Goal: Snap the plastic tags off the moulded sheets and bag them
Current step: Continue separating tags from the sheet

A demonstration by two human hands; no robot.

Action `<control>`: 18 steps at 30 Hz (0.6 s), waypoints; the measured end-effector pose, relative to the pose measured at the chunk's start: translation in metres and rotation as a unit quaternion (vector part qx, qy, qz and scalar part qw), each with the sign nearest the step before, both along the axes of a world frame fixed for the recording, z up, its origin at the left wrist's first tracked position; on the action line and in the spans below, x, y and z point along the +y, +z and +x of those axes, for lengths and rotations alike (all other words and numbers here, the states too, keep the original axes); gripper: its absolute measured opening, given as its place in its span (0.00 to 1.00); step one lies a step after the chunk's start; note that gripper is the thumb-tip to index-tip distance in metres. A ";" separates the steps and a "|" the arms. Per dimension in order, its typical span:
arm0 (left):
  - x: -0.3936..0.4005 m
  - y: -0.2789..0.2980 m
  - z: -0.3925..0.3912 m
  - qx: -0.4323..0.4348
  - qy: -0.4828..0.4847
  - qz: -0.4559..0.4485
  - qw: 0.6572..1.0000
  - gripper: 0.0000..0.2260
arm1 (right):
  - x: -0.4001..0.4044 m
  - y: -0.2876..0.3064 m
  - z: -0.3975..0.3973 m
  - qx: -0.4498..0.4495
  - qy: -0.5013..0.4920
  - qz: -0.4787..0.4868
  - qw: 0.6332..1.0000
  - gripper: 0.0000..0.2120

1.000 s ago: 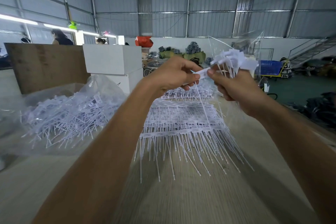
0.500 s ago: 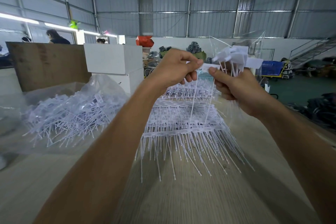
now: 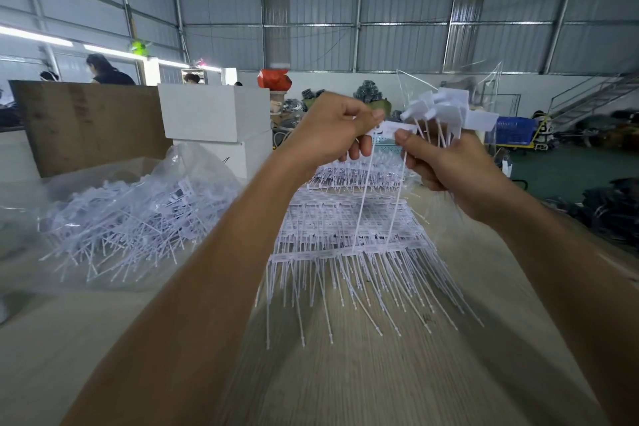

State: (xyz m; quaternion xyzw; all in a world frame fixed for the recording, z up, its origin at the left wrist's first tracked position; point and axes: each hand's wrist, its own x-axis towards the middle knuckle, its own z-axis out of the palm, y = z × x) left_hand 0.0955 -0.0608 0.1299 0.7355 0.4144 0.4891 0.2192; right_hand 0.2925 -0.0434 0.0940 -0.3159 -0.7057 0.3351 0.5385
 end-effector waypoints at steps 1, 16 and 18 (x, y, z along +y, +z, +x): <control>-0.001 0.000 0.000 0.001 0.003 0.000 1.000 0.10 | -0.002 0.001 0.000 -0.010 -0.003 0.011 1.000 0.11; -0.004 0.002 -0.005 -0.006 0.028 -0.091 0.995 0.11 | -0.009 0.008 -0.008 -0.331 -0.249 0.366 0.834 0.05; -0.005 0.002 -0.005 -0.015 0.020 -0.081 0.996 0.17 | -0.006 0.005 -0.008 -0.322 -0.252 0.355 0.841 0.06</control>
